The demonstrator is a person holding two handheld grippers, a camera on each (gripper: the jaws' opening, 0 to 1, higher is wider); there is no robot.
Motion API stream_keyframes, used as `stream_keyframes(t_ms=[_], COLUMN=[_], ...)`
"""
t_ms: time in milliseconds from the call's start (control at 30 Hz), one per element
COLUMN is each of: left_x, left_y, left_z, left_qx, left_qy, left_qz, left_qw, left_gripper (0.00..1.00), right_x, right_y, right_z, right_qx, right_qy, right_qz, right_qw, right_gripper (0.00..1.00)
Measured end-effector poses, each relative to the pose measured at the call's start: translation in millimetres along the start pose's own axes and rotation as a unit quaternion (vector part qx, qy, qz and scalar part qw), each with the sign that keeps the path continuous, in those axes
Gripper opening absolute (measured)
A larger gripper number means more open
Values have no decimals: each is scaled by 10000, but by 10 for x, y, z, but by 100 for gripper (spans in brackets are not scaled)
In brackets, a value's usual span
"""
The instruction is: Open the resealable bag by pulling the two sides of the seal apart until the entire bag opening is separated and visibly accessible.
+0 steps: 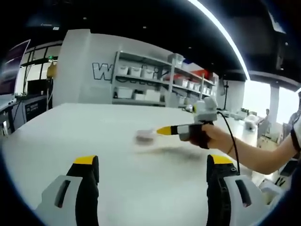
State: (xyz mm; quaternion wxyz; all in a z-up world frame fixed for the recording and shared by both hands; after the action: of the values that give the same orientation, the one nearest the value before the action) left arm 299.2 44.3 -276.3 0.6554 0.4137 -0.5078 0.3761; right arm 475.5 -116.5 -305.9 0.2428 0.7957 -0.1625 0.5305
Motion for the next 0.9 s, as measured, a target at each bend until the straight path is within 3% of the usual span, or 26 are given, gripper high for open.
stream_keyframes(t_ms=[900], left_x=[14], left_y=[-88], left_z=[71], left_qx=[-122], left_qy=[169], left_qz=[-5], left_qw=[9998], left_gripper=[93], right_x=[-93], right_y=[124], right_z=[-181], right_qx=[190], right_qy=[-222], right_qz=[27], right_qw=[9996], right_gripper=[0])
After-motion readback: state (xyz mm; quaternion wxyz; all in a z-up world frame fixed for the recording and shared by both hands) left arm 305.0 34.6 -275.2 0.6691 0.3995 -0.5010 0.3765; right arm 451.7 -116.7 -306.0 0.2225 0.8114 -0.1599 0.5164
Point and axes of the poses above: the point that each gripper's makers call its tool centre point, and the gripper's own axes: y roughly backward along the fingers, z roughly to its right, x roughly out of its top, the point moved 6 cm from there along y, roughly backward along the fingers, and after that the axes turned 1 degree about z, right-handed, at the moved point
